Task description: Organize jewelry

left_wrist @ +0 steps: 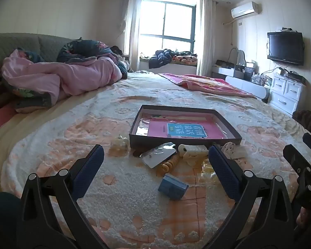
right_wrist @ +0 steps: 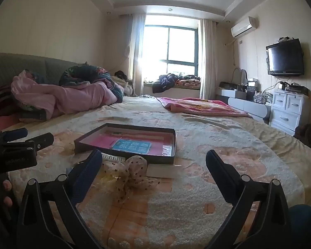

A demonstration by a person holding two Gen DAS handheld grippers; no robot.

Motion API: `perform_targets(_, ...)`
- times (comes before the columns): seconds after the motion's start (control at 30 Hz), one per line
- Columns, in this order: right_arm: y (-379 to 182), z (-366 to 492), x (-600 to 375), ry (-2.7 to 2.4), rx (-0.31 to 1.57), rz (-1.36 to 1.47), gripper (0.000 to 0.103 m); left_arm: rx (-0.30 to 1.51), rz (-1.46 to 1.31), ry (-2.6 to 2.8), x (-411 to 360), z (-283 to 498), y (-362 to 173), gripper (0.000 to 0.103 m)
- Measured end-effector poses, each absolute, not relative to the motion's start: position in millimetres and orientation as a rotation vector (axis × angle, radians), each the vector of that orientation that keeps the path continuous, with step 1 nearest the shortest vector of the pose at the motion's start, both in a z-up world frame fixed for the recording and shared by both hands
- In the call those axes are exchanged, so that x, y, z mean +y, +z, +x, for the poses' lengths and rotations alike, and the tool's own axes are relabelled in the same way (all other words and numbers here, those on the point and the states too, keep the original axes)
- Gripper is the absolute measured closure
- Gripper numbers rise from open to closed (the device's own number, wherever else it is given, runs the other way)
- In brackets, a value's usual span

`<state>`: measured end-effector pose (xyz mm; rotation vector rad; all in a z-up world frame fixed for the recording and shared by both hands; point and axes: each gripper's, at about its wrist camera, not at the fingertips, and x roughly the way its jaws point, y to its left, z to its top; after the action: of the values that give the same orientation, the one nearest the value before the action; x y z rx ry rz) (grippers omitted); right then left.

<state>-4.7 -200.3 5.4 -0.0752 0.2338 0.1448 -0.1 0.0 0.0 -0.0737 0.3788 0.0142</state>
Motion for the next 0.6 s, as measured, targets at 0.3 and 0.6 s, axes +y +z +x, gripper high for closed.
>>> perform_targets(0.3,5.3,-3.7,-200.4,0.141,0.240,-0.078,0.006,0.384,-0.070,0.014,-0.3,0.3,0.0,0.010)
perform_targets(0.6,5.6,-4.5,-200.1,0.144,0.237,-0.080,0.006,0.391,-0.072,0.008,-2.9,0.8,1.3,0.010)
